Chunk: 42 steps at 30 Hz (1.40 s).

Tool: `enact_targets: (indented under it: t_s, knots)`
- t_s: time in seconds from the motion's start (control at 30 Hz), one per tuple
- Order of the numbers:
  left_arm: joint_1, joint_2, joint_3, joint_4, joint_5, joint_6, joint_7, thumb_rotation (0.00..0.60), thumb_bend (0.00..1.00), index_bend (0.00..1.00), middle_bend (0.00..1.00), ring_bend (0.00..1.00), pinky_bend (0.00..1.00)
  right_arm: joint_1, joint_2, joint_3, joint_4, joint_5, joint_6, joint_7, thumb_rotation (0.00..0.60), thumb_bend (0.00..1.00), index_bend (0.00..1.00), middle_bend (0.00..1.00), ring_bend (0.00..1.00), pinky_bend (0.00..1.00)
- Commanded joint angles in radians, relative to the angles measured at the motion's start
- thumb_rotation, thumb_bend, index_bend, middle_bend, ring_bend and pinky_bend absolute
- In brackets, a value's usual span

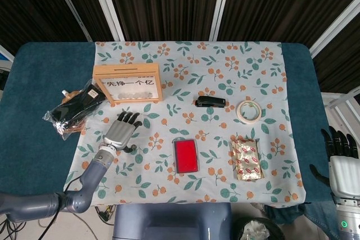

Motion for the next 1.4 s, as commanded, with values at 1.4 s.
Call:
enact_targets:
  t_s: [1.4]
  knots:
    - [-0.013,-0.006,0.056,-0.007,0.022,-0.007,0.020,0.600,0.25,0.54,0.00,0.00,0.00,-0.001,0.014,-0.003,-0.008,0.007,-0.009,-0.002,0.600,0.30,0.00,0.00,0.00,0.00]
